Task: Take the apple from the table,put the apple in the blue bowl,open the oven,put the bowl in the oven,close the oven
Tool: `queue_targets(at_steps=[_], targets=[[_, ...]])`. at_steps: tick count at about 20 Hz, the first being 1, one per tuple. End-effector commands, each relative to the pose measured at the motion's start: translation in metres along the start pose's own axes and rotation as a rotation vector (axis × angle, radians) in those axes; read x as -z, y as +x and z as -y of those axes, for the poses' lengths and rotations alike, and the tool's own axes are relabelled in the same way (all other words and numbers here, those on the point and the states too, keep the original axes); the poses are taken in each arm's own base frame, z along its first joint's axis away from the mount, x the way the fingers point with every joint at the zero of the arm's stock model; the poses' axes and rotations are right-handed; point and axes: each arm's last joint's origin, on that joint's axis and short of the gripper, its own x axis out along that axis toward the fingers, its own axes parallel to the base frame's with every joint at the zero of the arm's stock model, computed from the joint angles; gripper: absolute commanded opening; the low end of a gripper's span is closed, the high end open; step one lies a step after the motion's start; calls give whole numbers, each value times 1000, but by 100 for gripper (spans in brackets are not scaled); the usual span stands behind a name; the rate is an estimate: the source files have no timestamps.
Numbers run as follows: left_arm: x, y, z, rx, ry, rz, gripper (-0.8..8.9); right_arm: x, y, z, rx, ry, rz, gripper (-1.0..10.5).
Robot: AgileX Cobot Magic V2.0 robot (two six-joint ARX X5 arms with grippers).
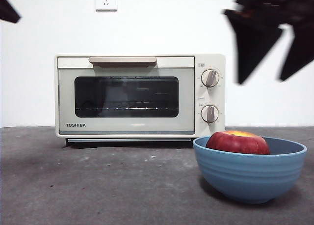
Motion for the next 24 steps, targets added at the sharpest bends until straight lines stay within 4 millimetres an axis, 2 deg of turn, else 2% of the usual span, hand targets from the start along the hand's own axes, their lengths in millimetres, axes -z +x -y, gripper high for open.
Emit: queue_targets(at_steps=[1, 3, 6, 8, 11, 17, 24], targets=[[-20, 10, 2, -17, 24, 46, 7, 5, -8, 14, 135, 38, -45, 448], [-36, 26, 2, -16, 49, 65, 7, 11, -12, 26, 186, 72, -88, 448], [-65, 54, -1, -17, 74, 89, 7, 16, -14, 36, 155, 129, -123, 448], [-83, 74, -5, -29, 74, 80, 7, 21, -10, 37, 106, 150, -161, 448], [-97, 93, -10, -34, 82, 67, 7, 28, -3, 35, 65, 157, -193, 448], [-115, 128, -17, -33, 101, 31, 7, 37, 5, 34, 64, 168, -214, 448], [-118, 156, -21, -45, 124, 14, 7, 40, 8, 34, 66, 169, -227, 448]])
